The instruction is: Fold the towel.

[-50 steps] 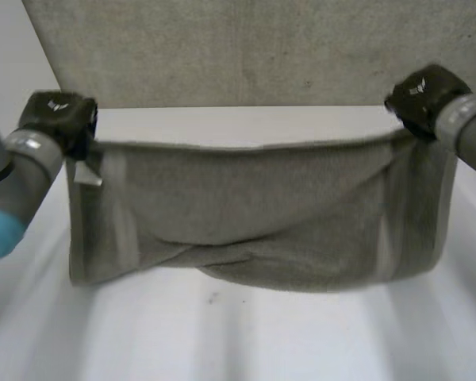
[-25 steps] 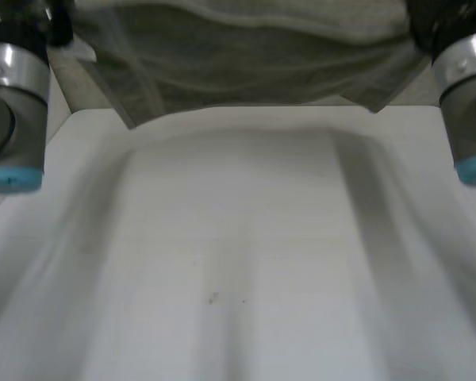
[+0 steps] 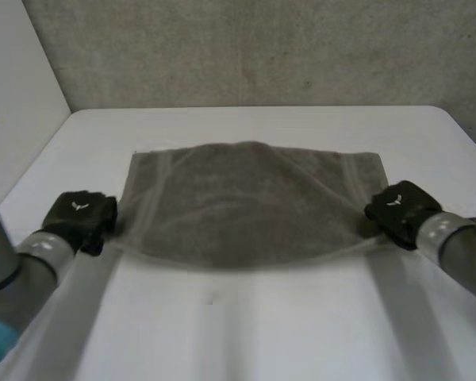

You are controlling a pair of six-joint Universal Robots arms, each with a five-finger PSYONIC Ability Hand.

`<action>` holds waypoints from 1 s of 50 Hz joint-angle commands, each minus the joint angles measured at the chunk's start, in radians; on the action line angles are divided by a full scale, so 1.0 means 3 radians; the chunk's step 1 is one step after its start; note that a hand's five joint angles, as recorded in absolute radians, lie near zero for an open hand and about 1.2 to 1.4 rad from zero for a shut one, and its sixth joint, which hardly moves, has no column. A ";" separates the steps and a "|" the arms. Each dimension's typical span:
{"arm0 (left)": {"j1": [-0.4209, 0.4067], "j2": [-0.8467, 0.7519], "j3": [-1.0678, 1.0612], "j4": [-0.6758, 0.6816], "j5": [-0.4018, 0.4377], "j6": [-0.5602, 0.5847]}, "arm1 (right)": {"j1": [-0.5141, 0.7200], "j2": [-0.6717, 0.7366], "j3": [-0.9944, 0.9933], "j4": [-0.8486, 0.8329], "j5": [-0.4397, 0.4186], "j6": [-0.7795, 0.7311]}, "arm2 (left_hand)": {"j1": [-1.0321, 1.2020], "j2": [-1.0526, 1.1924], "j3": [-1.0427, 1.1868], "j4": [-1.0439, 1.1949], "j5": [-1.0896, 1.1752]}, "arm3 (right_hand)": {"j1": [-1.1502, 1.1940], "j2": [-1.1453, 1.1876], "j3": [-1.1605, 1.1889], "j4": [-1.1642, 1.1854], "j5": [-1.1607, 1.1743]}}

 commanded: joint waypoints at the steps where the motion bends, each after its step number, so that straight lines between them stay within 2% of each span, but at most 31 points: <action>1: 0.0162 0.1112 -0.0372 -0.0644 0.0089 0.0164 | -0.0180 -0.0939 0.0245 0.0861 -0.0007 -0.0452 | 0.0721 0.0597 0.0600 0.0595 0.0636 | 0.0448 0.0270 0.0127 0.0125 0.0530; 7: 0.0254 0.1477 -0.0352 -0.0747 0.0243 0.0164 | -0.0206 -0.1146 0.0137 0.0888 -0.0063 -0.0504 | 0.0721 0.0597 0.0600 0.0595 0.0636 | 0.0448 0.0270 0.0127 0.0125 0.0530; 13: 0.0300 0.1406 -0.0224 -0.0604 0.0345 0.0139 | -0.0201 -0.0997 0.0081 0.0377 -0.0217 -0.0474 | 0.0721 0.0597 0.0600 0.0595 0.0636 | 0.0448 0.0270 0.0127 0.0125 0.0530; 15: 0.0300 0.1206 -0.0173 -0.0497 0.0340 0.0139 | -0.0171 -0.0621 0.0035 0.0031 -0.0176 -0.0479 | 0.0721 0.0597 0.0600 0.0595 0.0636 | 0.0448 0.0270 0.0127 0.0125 0.0530; 17: 0.0249 0.0754 -0.0021 -0.0263 0.0300 0.0164 | -0.0165 -0.0447 -0.0020 -0.0133 -0.0156 -0.0494 | 0.0721 0.0597 0.0600 0.0595 0.0636 | 0.0448 0.0270 0.0127 0.0125 0.0530; 18: 0.0249 0.0751 -0.0020 -0.0262 0.0299 0.0164 | -0.0165 -0.0445 -0.0021 -0.0134 -0.0155 -0.0494 | 0.0721 0.0597 0.0600 0.0595 0.0636 | 0.0448 0.0270 0.0127 0.0125 0.0530; 20: 0.0223 0.0339 0.0229 -0.0119 0.0274 0.0154 | -0.0150 -0.0150 -0.0169 -0.0414 -0.0054 -0.0469 | 0.0721 0.0597 0.0600 0.0595 0.0636 | 0.0448 0.0270 0.0127 0.0125 0.0530; 21: 0.0223 0.0337 0.0231 -0.0118 0.0274 0.0154 | -0.0150 -0.0149 -0.0169 -0.0416 -0.0053 -0.0468 | 0.0721 0.0597 0.0600 0.0595 0.0636 | 0.0448 0.0270 0.0127 0.0125 0.0530; 23: 0.0198 -0.0126 0.0531 -0.0052 0.0198 0.0139 | -0.0069 0.0253 -0.0363 -0.0650 0.0059 -0.0474 | 0.0721 0.0597 0.0600 0.0595 0.0636 | 0.0448 0.0270 0.0127 0.0125 0.0530; 26: 0.0152 -0.0343 0.0716 -0.0031 0.0126 0.0129 | -0.0002 0.0434 -0.0491 -0.0743 0.0100 -0.0474 | 0.0721 0.0597 0.0600 0.0595 0.0636 | 0.0448 0.0270 0.0127 0.0125 0.0530; 31: -0.0053 -0.1108 0.1471 0.0025 -0.0140 0.0113 | 0.0070 0.1036 -0.0930 -0.1064 0.0126 -0.0489 | 0.0721 0.0597 0.0600 0.0595 0.0636 | 0.0448 0.0270 0.0127 0.0125 0.0530; 36: -0.0104 -0.1564 0.1998 0.0015 -0.0304 0.0113 | 0.0085 0.1328 -0.1191 -0.1274 0.0116 -0.0474 | 0.0721 0.0597 0.0600 0.0595 0.0636 | 0.0448 0.0270 0.0127 0.0125 0.0530; 42: -0.0185 -0.1973 0.2454 0.0025 -0.0330 0.0129 | 0.0095 0.1656 -0.1462 -0.1484 0.0151 -0.0484 | 0.0721 0.0597 0.0600 0.0595 0.0636 | 0.0448 0.0270 0.0127 0.0125 0.0530; 43: -0.0186 -0.1974 0.2455 0.0025 -0.0330 0.0129 | 0.0095 0.1717 -0.1514 -0.1484 0.0157 -0.0484 | 0.0721 0.0597 0.0600 0.0595 0.0636 | -0.0788 -0.0966 -0.1109 -0.1112 -0.0707; 44: -0.0201 -0.2045 0.2521 0.0020 -0.0340 0.0129 | 0.0095 0.1718 -0.1514 -0.1484 0.0157 -0.0484 | 0.0721 0.0597 0.0600 0.0595 0.0636 | -0.0801 -0.0979 -0.1122 -0.1124 -0.0719; 45: -0.0221 -0.2086 0.2567 0.0020 -0.0350 0.0129 | 0.0101 0.1753 -0.1539 -0.1484 0.0157 -0.0479 | -0.0004 -0.0128 -0.0126 -0.0131 -0.0089 | -0.3624 -0.3802 -0.3945 -0.3948 -0.3542; 46: -0.0222 -0.2087 0.2567 0.0020 -0.0350 0.0129 | 0.0101 0.1754 -0.1540 -0.1484 0.0157 -0.0479 | -0.0011 -0.0136 -0.0133 -0.0138 -0.0097 | -0.3624 -0.3802 -0.3945 -0.3948 -0.3542; 47: -0.0237 -0.2112 0.2578 0.0015 -0.0370 0.0139 | 0.0101 0.1774 -0.1545 -0.1494 0.0131 -0.0479 | -0.3257 -0.3381 -0.3379 -0.3384 -0.3342 | -0.3624 -0.3802 -0.3945 -0.3948 -0.3542; 48: -0.0252 -0.2117 0.2573 0.0015 -0.0406 0.0134 | 0.0101 0.1774 -0.1550 -0.1505 0.0116 -0.0474 | -0.2882 -0.3007 -0.3004 -0.3009 -0.2968 | -0.3624 -0.3802 -0.3945 -0.3948 -0.3542; 49: -0.0252 -0.2117 0.2573 0.0015 -0.0406 0.0134 | 0.0101 0.1774 -0.1550 -0.1505 0.0116 -0.0474 | -0.2879 -0.3003 -0.3000 -0.3005 -0.2964 | -0.3624 -0.3802 -0.3945 -0.3948 -0.3542; 50: -0.0278 -0.2117 0.2568 0.0015 -0.0447 0.0124 | 0.0101 0.1754 -0.1565 -0.1505 0.0116 -0.0463 | -0.3351 -0.3475 -0.3473 -0.3478 -0.3436 | -0.3624 -0.3802 -0.3945 -0.3948 -0.3542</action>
